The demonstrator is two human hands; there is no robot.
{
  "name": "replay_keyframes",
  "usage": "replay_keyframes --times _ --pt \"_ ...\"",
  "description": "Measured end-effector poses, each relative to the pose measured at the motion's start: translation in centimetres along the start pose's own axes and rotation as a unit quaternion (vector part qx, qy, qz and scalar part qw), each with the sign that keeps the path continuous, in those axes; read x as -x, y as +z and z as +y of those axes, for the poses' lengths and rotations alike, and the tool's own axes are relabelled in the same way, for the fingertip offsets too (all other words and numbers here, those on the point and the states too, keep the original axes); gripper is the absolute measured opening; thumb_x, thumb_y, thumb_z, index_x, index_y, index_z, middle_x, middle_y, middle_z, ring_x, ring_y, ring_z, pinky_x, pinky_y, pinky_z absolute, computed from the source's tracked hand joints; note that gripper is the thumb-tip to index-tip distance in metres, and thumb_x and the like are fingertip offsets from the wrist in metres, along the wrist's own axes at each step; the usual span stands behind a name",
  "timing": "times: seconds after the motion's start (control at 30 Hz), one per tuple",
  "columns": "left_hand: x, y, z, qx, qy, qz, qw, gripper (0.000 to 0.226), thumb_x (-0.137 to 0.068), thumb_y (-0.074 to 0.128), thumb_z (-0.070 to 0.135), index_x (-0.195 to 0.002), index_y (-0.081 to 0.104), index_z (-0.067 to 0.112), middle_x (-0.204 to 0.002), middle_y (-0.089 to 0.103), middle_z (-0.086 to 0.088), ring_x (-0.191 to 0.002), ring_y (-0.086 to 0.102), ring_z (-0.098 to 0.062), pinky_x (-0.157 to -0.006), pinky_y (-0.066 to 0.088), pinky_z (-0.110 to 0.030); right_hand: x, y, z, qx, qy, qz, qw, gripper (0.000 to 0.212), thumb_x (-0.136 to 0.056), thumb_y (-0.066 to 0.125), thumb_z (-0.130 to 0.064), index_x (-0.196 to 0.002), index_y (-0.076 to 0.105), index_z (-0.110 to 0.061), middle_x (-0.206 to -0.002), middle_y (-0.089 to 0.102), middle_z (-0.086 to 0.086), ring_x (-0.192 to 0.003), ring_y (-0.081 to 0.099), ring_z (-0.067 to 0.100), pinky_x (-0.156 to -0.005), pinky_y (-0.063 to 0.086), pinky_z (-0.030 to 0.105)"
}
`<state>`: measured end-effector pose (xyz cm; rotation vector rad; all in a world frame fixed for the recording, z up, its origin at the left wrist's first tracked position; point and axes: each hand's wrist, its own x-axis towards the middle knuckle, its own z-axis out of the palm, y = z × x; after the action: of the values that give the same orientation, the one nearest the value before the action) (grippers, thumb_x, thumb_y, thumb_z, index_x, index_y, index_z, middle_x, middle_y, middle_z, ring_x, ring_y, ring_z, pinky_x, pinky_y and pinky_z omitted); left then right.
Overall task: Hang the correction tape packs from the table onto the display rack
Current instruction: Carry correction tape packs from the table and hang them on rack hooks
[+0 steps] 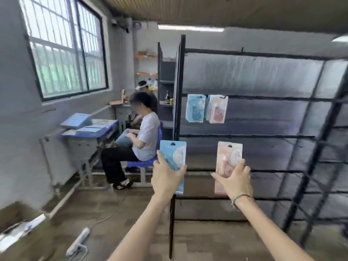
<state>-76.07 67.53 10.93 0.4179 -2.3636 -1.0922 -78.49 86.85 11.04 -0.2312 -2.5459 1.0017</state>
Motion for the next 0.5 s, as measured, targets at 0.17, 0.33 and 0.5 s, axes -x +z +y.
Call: replay_keyframes --times 0.17,0.33,0.5 --pt "-2.2 7.1 5.7 0.004 0.014 -0.011 1.000 0.108 -0.079 0.066 0.058 -0.153 0.001 0.016 -0.133 0.042 -0.011 -0.119 0.050 -0.030 -0.090 0.045 -0.042 -6.9 -3.6 4.9 0.022 0.017 0.031 0.999 0.117 -0.068 0.079 -0.051 -0.149 0.007 -0.005 -0.133 0.034 0.016 -0.124 0.040 0.035 -0.088 0.045 0.045" --pt "-5.6 11.3 8.3 0.009 0.023 0.000 1.000 0.108 -0.078 0.068 0.057 -0.153 0.002 0.017 -0.131 0.043 -0.009 -0.118 0.049 -0.026 -0.089 0.046 -0.042 -11.9 -3.3 6.4 0.022 0.019 0.031 0.999 0.111 -0.067 0.079 -0.052 -0.145 0.013 -0.009 -0.126 0.037 0.013 -0.119 0.043 0.033 -0.080 0.047 0.043" --pt "-9.9 14.2 9.3 0.007 0.022 0.020 1.000 0.109 -0.077 0.068 0.059 -0.154 0.003 0.016 -0.131 0.042 -0.011 -0.116 0.049 -0.028 -0.089 0.048 -0.045 -16.5 -1.8 5.8 0.032 -0.012 0.026 0.999 0.108 -0.069 0.077 -0.053 -0.145 0.013 -0.009 -0.127 0.036 0.012 -0.119 0.041 0.031 -0.076 0.047 0.041"
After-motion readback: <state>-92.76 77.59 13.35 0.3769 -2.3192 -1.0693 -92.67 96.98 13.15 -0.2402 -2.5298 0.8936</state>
